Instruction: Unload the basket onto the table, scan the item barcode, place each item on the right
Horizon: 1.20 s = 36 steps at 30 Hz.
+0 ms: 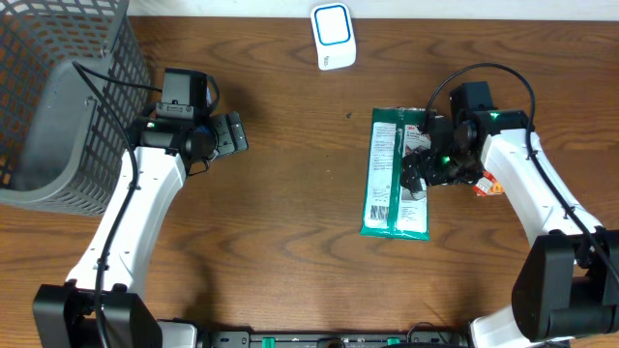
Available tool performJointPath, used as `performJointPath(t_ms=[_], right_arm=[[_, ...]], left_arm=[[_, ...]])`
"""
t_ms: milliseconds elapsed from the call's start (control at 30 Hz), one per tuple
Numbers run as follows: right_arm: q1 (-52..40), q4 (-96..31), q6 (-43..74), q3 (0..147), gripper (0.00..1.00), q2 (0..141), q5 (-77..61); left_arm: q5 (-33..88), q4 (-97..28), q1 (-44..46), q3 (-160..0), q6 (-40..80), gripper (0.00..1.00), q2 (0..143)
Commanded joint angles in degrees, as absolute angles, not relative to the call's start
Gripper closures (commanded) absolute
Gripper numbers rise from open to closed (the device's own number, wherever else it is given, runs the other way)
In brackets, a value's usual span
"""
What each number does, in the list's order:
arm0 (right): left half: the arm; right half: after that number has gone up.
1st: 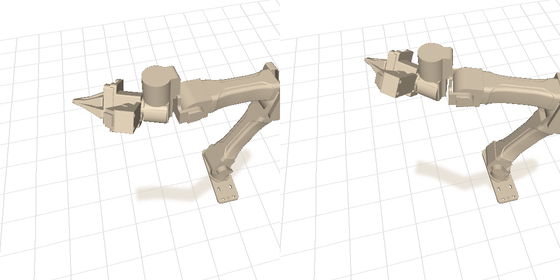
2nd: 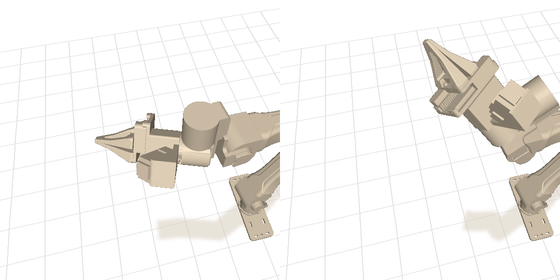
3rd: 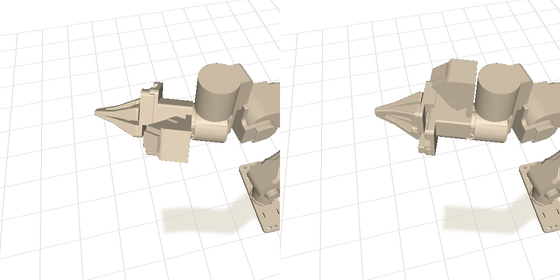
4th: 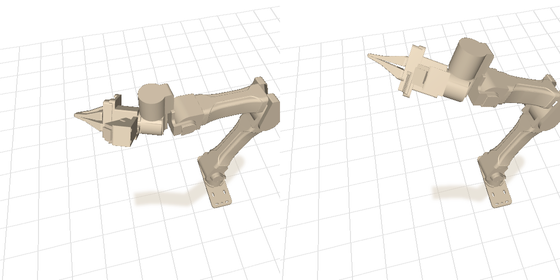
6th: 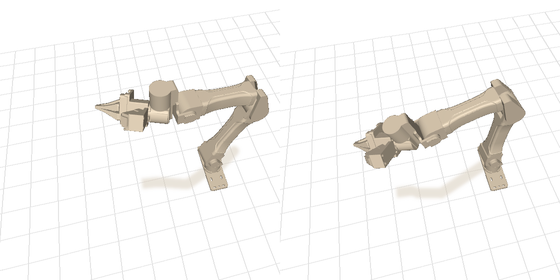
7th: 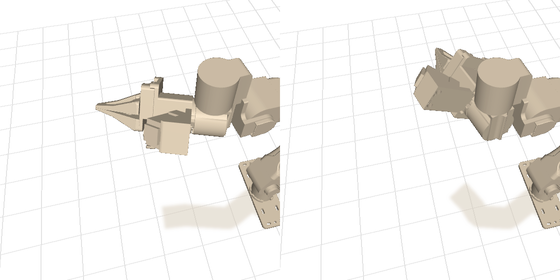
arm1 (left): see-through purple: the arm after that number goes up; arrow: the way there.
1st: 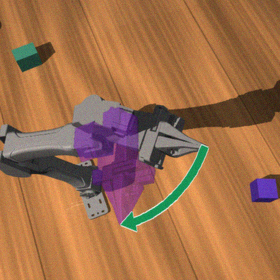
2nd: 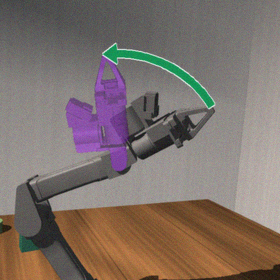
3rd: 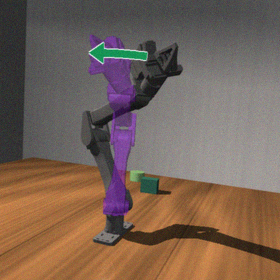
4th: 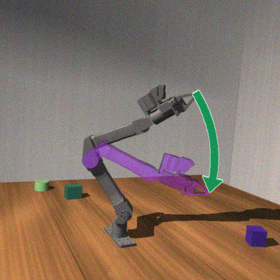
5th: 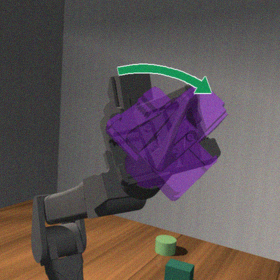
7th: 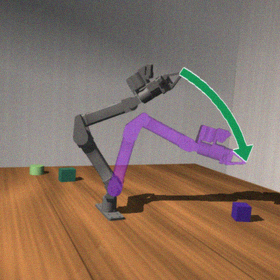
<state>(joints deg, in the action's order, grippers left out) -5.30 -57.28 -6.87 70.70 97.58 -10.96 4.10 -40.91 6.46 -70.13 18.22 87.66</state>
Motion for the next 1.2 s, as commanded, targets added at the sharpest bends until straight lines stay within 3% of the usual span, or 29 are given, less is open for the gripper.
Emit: performJointPath(t_ms=[0, 367, 767, 1167], right_arm=[[-4.9, -57.2, -6.9, 70.3, 0.01, 97.8, -7.4], [-4.9, -57.1, -8.4, 70.3, 0.01, 88.8, -8.9], [-6.9, -55.0, -11.4, 67.3, 0.01, 50.9, -8.8], [-11.5, -52.9, -11.2, 47.0, 0.01, 10.4, -8.9]], left_arm=[[3.4, -41.1, 6.4, -70.4, 18.5, 0.06, 87.5], [3.4, -41.1, 6.4, -70.4, 18.5, 0.06, 87.5], [3.4, -41.1, 6.4, -70.4, 18.5, 0.06, 87.5], [3.4, -41.1, 6.4, -70.4, 18.5, 0.06, 87.5]])
